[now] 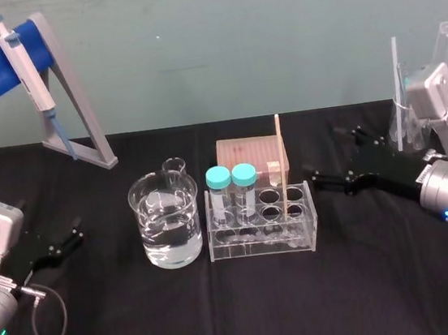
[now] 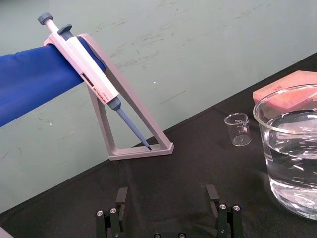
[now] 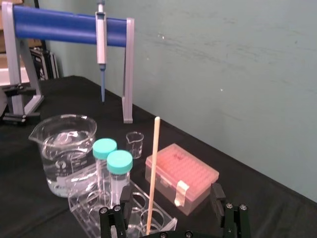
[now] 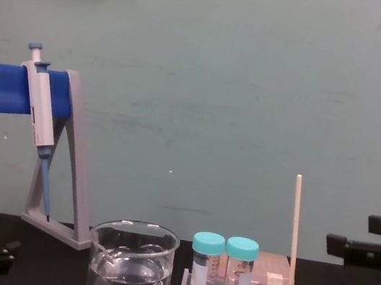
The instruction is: Hold the thermometer with one hand and immerse one end into the beaker, then reinsert it into the test tube rack.
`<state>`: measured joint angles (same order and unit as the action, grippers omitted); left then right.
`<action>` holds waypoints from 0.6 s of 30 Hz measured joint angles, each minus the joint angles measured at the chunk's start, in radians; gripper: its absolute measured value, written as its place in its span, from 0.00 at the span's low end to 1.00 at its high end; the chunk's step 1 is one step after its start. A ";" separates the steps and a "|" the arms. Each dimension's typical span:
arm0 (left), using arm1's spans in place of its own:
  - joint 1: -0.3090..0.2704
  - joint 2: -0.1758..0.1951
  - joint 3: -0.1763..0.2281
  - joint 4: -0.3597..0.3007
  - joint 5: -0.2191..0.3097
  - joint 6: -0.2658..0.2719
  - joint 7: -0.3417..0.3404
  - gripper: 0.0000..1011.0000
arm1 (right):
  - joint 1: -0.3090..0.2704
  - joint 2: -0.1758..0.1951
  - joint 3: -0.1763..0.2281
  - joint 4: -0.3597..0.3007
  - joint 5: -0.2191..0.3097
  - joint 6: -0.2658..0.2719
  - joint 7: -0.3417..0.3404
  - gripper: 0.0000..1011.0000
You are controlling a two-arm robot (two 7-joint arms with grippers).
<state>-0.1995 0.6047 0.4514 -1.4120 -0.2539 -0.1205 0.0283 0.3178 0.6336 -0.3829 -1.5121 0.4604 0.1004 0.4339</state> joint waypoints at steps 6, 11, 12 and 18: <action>0.000 0.000 0.000 0.000 0.000 0.000 0.000 0.99 | 0.044 -0.054 0.008 0.072 0.022 0.008 0.036 0.99; 0.000 0.000 0.000 0.000 0.000 0.000 0.000 0.99 | 0.070 -0.091 0.010 0.116 0.046 0.021 0.059 0.99; 0.000 0.000 0.000 0.000 0.000 0.000 0.000 0.99 | 0.077 -0.100 0.010 0.126 0.052 0.024 0.065 0.99; 0.000 0.000 0.000 0.000 0.000 0.000 0.000 0.99 | 0.102 -0.132 0.002 0.166 0.060 0.025 0.073 0.99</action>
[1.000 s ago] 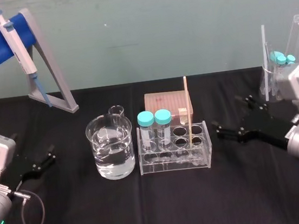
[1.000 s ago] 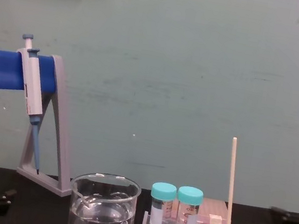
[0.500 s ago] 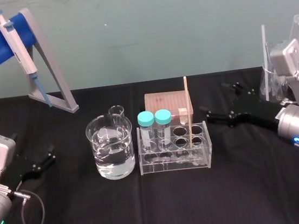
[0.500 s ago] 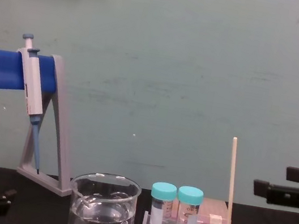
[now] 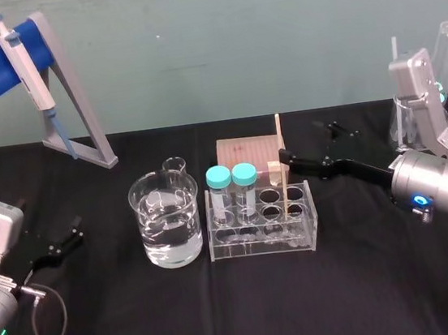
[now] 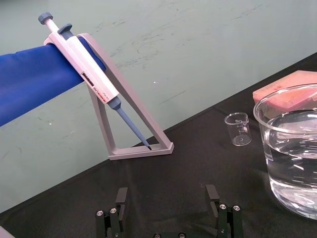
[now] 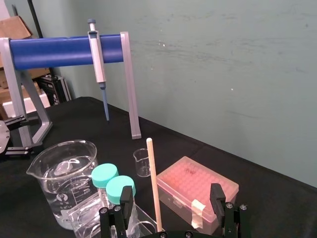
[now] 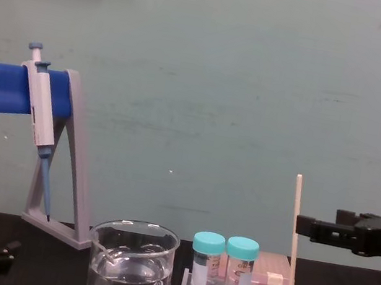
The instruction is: Hold the thermometer with one hand and immerse one end into the beaker, then reinsert it into the test tube rack.
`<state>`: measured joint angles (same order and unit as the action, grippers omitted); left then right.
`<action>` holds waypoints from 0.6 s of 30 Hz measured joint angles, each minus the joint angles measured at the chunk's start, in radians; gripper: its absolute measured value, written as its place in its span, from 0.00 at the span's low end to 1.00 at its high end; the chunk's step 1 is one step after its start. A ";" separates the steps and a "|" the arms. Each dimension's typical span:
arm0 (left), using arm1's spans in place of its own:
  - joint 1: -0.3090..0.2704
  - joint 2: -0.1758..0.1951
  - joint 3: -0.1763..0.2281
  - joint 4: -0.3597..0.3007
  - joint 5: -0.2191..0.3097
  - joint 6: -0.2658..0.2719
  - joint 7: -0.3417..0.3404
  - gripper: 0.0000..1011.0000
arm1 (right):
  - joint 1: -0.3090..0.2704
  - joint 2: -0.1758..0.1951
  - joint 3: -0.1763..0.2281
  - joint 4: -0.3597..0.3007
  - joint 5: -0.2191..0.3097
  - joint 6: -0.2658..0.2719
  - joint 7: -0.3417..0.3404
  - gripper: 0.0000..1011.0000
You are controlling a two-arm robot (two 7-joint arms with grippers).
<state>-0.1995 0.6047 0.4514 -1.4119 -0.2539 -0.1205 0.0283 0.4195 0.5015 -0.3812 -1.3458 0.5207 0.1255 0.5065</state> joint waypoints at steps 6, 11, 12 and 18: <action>0.000 0.000 0.000 0.000 0.000 0.000 0.000 0.99 | 0.023 -0.026 -0.014 0.039 -0.007 -0.011 0.000 0.99; 0.000 0.000 0.000 0.000 0.000 0.000 0.000 0.99 | 0.041 -0.044 -0.026 0.068 -0.026 -0.025 -0.001 0.99; 0.000 0.000 0.000 0.000 0.000 0.000 0.000 0.99 | 0.045 -0.047 -0.028 0.073 -0.029 -0.028 -0.001 0.99; 0.000 0.000 0.000 0.000 0.000 0.000 0.000 0.99 | 0.066 -0.070 -0.038 0.108 -0.049 -0.051 0.004 0.97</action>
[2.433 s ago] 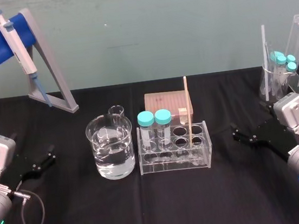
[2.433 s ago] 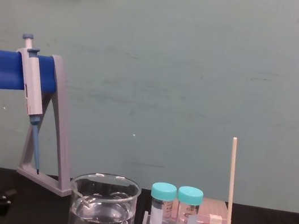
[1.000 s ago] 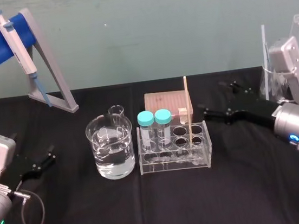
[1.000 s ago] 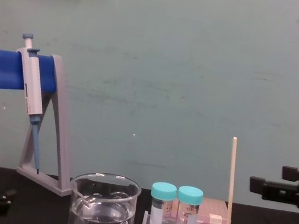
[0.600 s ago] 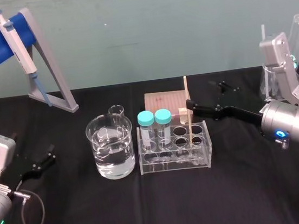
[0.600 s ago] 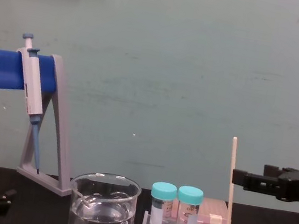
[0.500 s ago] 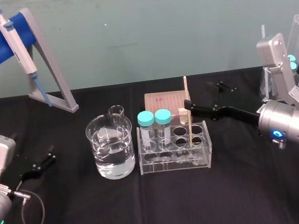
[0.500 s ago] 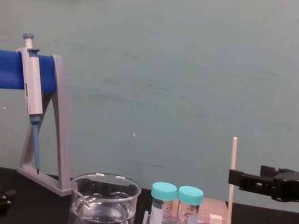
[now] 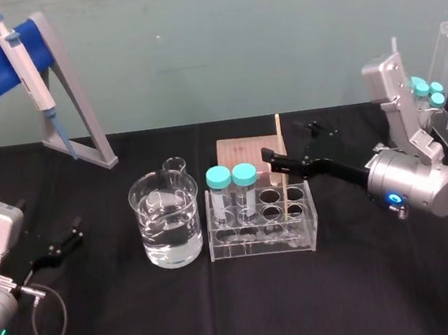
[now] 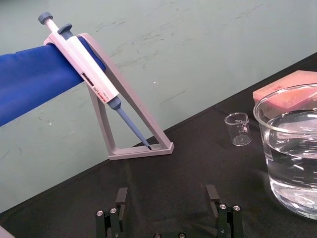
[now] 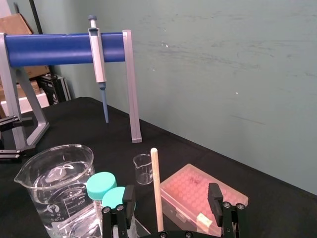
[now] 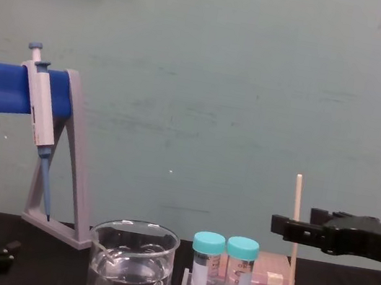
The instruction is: Hold the thermometer with one hand and immerse one end into the beaker, then reinsert it into the test tube rack.
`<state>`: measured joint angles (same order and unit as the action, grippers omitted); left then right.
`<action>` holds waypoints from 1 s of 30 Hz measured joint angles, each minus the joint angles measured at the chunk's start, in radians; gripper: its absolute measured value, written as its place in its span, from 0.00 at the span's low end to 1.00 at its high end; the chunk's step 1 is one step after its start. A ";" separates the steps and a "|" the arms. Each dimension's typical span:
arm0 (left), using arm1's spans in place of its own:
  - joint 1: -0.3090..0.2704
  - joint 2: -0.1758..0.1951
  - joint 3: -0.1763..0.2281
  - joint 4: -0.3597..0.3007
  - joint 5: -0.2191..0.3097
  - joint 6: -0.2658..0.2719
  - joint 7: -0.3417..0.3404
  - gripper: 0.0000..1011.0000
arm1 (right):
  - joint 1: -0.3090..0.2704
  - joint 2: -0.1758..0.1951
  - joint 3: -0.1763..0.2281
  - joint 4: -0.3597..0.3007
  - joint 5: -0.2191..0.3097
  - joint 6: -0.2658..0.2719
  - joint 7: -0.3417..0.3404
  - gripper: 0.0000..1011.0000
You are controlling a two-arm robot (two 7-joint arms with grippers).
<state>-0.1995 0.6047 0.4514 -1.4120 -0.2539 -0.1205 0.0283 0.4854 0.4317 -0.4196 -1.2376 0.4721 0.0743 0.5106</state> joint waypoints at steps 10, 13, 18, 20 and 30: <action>0.000 0.000 0.000 0.000 0.000 0.000 0.000 0.99 | 0.008 -0.031 0.002 0.024 -0.002 -0.006 0.002 0.70; 0.000 0.000 0.000 0.000 0.000 0.000 0.000 0.99 | 0.007 -0.034 0.003 0.024 -0.001 -0.005 0.002 0.60; 0.000 0.000 0.000 0.000 0.000 0.000 0.000 0.99 | 0.003 -0.038 0.002 0.019 -0.002 -0.006 0.004 0.45; 0.000 0.000 0.000 0.000 0.000 0.000 0.000 0.99 | 0.001 -0.040 0.001 0.017 -0.002 -0.006 0.004 0.42; 0.000 0.000 0.000 0.000 0.000 0.000 0.000 0.99 | -0.004 -0.041 -0.001 0.005 -0.009 -0.006 0.004 0.08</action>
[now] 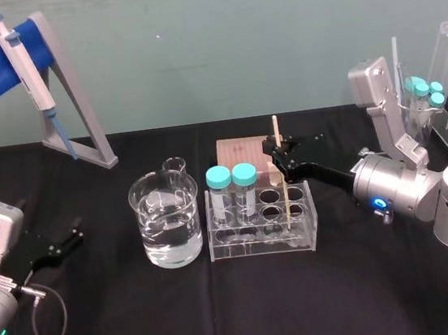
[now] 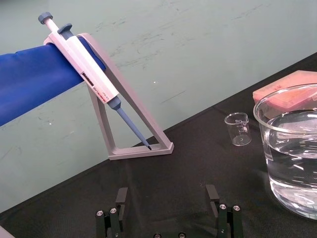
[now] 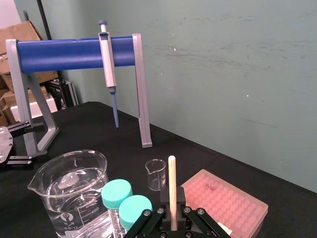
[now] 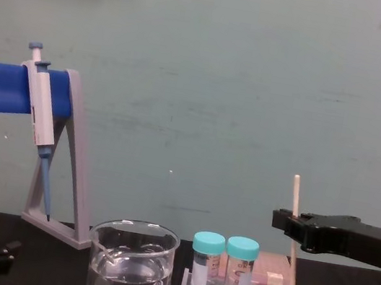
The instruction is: Hold the thermometer with one hand and immerse one end into the beaker, then reinsert it into the test tube rack.
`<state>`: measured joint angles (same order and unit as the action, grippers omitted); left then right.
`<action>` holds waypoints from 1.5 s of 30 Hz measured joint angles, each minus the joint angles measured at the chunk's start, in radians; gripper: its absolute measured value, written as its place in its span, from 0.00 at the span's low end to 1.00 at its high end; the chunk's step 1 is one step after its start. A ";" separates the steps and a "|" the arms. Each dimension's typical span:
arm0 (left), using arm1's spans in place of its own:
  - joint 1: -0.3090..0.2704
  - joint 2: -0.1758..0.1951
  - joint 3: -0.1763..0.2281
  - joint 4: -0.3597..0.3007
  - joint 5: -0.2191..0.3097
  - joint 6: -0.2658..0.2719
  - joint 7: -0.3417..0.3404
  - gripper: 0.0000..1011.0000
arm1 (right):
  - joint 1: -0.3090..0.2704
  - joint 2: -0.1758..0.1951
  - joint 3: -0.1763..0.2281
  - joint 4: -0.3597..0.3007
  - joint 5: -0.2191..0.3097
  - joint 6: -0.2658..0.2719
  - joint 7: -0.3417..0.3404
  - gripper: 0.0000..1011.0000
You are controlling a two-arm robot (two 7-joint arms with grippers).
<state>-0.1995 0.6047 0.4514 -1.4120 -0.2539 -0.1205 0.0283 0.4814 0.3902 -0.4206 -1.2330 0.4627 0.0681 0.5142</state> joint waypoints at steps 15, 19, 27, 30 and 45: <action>0.000 0.000 0.000 0.000 0.000 0.000 0.000 0.99 | -0.006 0.012 0.008 -0.012 -0.019 -0.010 -0.009 0.05; 0.000 0.000 0.000 0.000 0.000 0.000 0.000 0.99 | -0.007 0.019 0.015 -0.026 -0.025 -0.017 -0.010 0.05; 0.000 0.000 0.000 0.000 0.000 0.000 0.000 0.99 | -0.012 0.033 0.057 -0.102 -0.008 -0.037 -0.018 0.05; 0.000 0.000 0.000 0.000 0.000 0.000 0.000 0.99 | -0.012 0.036 0.078 -0.136 0.010 -0.042 -0.023 0.05; 0.000 0.000 0.000 0.000 0.000 0.000 0.000 0.99 | 0.088 -0.018 0.035 -0.265 0.089 -0.008 0.011 0.05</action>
<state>-0.1995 0.6047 0.4514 -1.4120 -0.2539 -0.1205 0.0283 0.5697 0.3721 -0.3855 -1.4981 0.5519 0.0602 0.5250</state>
